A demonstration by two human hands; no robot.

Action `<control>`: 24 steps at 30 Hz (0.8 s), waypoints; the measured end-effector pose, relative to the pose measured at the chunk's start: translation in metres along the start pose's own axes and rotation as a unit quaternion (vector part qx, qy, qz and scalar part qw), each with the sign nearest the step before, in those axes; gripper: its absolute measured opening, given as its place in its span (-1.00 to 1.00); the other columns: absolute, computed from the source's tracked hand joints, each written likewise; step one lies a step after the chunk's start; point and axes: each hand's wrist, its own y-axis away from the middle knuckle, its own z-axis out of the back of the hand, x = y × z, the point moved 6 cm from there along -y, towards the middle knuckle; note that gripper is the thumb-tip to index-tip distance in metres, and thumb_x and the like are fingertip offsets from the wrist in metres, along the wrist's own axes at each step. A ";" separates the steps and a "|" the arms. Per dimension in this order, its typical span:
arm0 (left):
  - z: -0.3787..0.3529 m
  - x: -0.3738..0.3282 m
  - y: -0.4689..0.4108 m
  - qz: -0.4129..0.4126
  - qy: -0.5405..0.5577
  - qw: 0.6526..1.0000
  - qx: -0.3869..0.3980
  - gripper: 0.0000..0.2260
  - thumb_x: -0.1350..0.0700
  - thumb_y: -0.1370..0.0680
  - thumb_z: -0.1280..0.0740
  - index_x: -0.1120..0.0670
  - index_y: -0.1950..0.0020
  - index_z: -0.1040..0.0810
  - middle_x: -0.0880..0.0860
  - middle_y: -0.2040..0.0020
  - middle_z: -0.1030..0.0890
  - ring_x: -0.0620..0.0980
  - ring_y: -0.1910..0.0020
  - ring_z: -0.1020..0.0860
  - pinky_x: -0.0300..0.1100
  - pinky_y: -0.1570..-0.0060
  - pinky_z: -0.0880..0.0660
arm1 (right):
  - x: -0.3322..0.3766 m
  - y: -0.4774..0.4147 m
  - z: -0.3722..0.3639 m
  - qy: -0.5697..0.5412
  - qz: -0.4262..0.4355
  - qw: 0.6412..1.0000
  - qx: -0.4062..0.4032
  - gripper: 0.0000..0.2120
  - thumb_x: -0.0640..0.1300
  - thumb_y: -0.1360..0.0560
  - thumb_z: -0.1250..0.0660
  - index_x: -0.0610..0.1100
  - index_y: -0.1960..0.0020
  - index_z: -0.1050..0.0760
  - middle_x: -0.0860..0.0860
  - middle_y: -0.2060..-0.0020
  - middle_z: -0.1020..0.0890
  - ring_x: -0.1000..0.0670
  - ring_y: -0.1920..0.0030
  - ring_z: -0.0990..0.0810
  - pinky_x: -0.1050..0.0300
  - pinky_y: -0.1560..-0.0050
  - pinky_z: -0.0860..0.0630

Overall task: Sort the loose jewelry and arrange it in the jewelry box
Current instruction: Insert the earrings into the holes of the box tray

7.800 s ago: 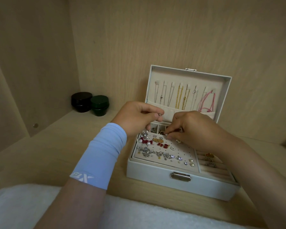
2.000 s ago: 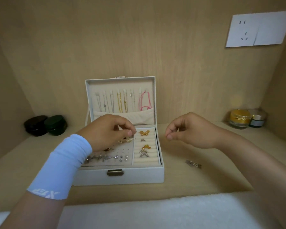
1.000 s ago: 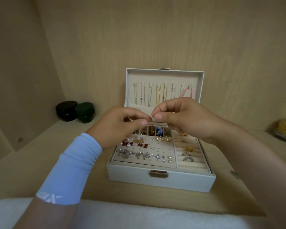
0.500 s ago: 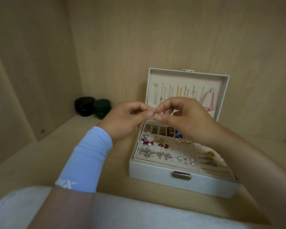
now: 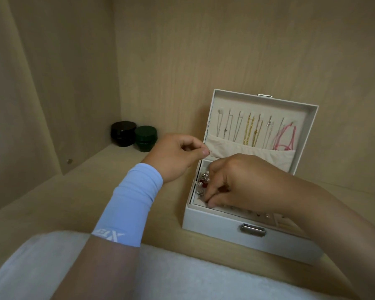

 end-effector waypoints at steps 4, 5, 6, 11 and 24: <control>0.000 0.000 -0.001 -0.010 -0.004 1.000 0.001 -0.95 0.10 -0.53 -0.43 0.00 0.08 -0.70 -0.15 0.27 -0.61 -0.33 0.39 -0.47 -0.39 0.19 -0.43 | 0.006 -0.006 0.000 0.031 0.014 0.999 0.023 -0.89 0.11 -0.49 -0.44 0.23 -0.01 -0.68 0.34 0.23 -0.48 0.36 0.15 -0.44 0.33 0.17 -0.34; 0.001 0.000 -0.001 -0.012 -0.005 1.000 0.001 -0.95 0.10 -0.53 -0.43 0.00 0.08 -0.70 -0.15 0.26 -0.61 -0.33 0.38 -0.47 -0.39 0.18 -0.43 | 0.007 -0.006 0.001 0.042 0.017 0.999 0.026 -0.89 0.11 -0.50 -0.43 0.22 -0.02 -0.68 0.32 0.20 -0.50 0.33 0.15 -0.45 0.31 0.15 -0.37; 0.001 0.000 0.000 -0.014 -0.004 1.000 0.001 -0.95 0.10 -0.53 -0.43 -0.01 0.08 -0.70 -0.15 0.26 -0.62 -0.33 0.38 -0.47 -0.38 0.18 -0.42 | 0.009 -0.006 0.001 0.055 0.021 0.998 0.026 -0.88 0.10 -0.51 -0.41 0.21 -0.02 -0.68 0.29 0.18 -0.51 0.29 0.14 -0.46 0.28 0.14 -0.41; 0.000 0.001 0.000 -0.016 -0.003 1.000 0.003 -0.95 0.09 -0.52 -0.44 -0.04 0.11 -0.69 -0.10 0.22 -0.65 -0.30 0.37 -0.47 -0.30 0.12 -0.45 | 0.016 -0.001 0.003 0.115 0.052 0.992 -0.011 -0.86 0.05 -0.52 -0.35 0.18 0.01 -0.69 0.23 0.15 -0.58 0.18 0.16 -0.50 0.21 0.21 -0.47; -0.005 -0.001 0.001 -0.014 0.013 1.000 0.018 -0.92 0.09 -0.53 -0.44 -0.08 0.14 -0.67 -0.24 0.33 -0.61 -0.35 0.35 -0.50 -0.33 0.14 -0.42 | 0.001 0.015 0.009 -0.032 0.050 0.985 -0.161 -0.94 -0.08 -0.41 -0.42 0.07 0.20 -0.64 0.25 0.22 -0.57 0.20 0.24 -0.55 0.22 0.22 -0.53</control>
